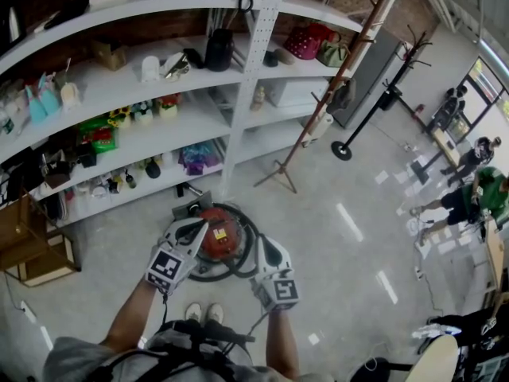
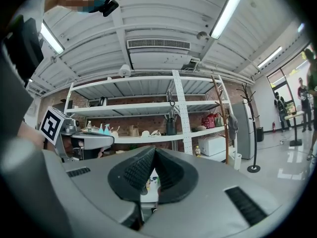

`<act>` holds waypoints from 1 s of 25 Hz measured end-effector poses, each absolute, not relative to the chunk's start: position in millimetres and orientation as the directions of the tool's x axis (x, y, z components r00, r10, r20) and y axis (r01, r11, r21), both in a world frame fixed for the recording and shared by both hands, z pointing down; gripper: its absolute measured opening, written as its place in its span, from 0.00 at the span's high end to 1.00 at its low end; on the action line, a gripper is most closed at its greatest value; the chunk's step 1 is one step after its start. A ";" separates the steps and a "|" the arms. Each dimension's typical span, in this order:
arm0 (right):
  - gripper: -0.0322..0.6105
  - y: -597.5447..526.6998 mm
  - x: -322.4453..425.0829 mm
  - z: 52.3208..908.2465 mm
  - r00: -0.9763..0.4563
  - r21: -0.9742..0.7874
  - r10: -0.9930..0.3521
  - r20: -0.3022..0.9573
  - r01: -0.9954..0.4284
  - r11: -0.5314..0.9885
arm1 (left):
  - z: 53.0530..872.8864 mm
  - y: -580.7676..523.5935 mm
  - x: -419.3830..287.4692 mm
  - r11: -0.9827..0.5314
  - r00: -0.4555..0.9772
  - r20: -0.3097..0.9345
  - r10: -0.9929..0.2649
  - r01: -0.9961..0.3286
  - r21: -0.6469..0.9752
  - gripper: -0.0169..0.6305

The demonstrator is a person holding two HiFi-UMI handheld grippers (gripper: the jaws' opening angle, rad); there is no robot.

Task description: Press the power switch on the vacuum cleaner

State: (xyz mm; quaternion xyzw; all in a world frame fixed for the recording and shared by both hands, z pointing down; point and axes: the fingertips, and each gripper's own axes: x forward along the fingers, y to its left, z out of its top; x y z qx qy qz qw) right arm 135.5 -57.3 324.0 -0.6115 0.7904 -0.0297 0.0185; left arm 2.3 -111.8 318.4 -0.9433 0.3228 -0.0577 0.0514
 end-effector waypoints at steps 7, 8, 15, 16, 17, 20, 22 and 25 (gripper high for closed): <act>0.93 -51.5 130.3 318.2 -0.268 -0.055 -0.964 -0.004 -0.962 0.267 | 309.9 -103.4 2.6 -0.784 0.785 0.054 -0.617 -0.608 -0.122 0.96; 0.93 -50.9 129.9 317.7 -0.270 -0.056 -0.963 -0.004 -0.961 0.270 | 309.6 -102.7 2.3 -0.783 0.784 0.054 -0.619 -0.610 -0.124 0.96; 0.94 -46.6 127.3 316.5 -0.282 -0.066 -0.959 -0.009 -0.957 0.282 | 312.2 -97.4 3.3 -0.785 0.785 0.064 -0.616 -0.606 -0.124 0.96; 0.94 -46.0 127.5 316.6 -0.284 -0.066 -0.959 -0.008 -0.957 0.284 | 311.7 -96.8 3.8 -0.784 0.784 0.063 -0.618 -0.608 -0.123 0.96; 0.94 -45.5 127.6 316.7 -0.285 -0.066 -0.958 -0.007 -0.956 0.285 | 311.6 -96.4 4.2 -0.783 0.783 0.063 -0.619 -0.609 -0.126 0.96; 0.94 -44.3 127.7 317.3 -0.288 -0.065 -0.958 -0.005 -0.955 0.288 | 308.6 -95.3 5.5 -0.781 0.781 0.052 -0.622 -0.613 -0.122 0.96; 0.94 -43.9 127.9 318.1 -0.289 -0.063 -0.957 -0.003 -0.955 0.289 | 307.5 -94.9 5.4 -0.777 0.778 0.047 -0.627 -0.620 -0.110 0.96; 0.94 -43.4 128.8 318.4 -0.290 -0.061 -0.957 -0.003 -0.955 0.289 | 307.9 -94.0 5.4 -0.774 0.774 0.054 -0.631 -0.624 -0.108 0.96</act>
